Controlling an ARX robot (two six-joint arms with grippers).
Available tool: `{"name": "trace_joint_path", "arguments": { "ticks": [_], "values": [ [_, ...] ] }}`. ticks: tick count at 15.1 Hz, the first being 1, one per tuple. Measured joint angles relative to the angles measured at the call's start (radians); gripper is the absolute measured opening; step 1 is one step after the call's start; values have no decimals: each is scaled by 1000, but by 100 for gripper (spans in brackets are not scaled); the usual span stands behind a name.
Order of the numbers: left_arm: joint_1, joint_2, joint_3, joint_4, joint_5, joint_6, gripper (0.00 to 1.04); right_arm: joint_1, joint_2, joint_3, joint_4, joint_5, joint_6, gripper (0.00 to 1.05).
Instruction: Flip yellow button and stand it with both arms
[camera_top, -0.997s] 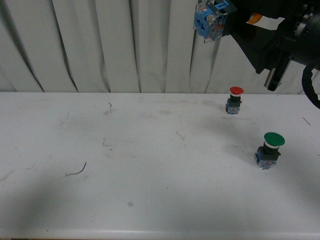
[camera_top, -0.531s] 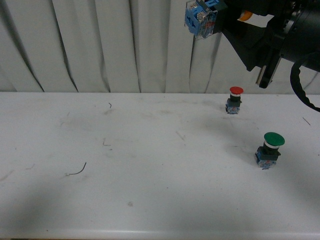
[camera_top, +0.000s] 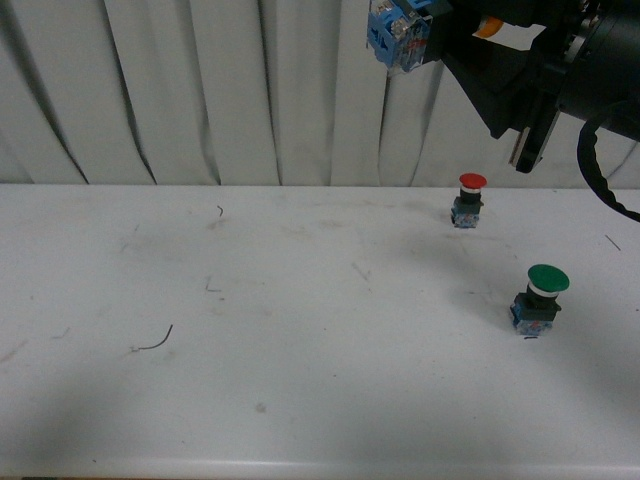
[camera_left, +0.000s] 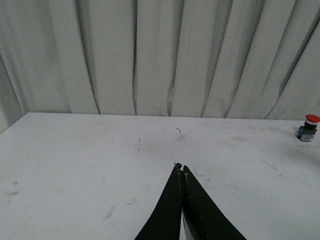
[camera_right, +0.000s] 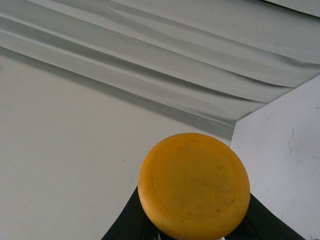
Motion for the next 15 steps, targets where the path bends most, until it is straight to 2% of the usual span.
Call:
{"name": "trace_joint_path", "arguments": {
  "ticks": [6, 7, 8, 14, 15],
  "values": [
    [0, -95, 0, -95, 0, 0, 2, 0, 7, 0, 2, -1, -3, 28],
    [0, -127, 2, -141, -1, 0, 2, 0, 16, 0, -1, 0, -3, 28],
    [0, -234, 1, -286, 2, 0, 2, 0, 23, 0, -3, 0, -3, 28],
    [0, -264, 1, -278, 0, -1, 2, -1, 37, 6, 0, -2, -2, 28],
    [0, -264, 1, -278, 0, 0, 14, -1, 47, 14, 2, 0, -3, 28]
  ]
}}
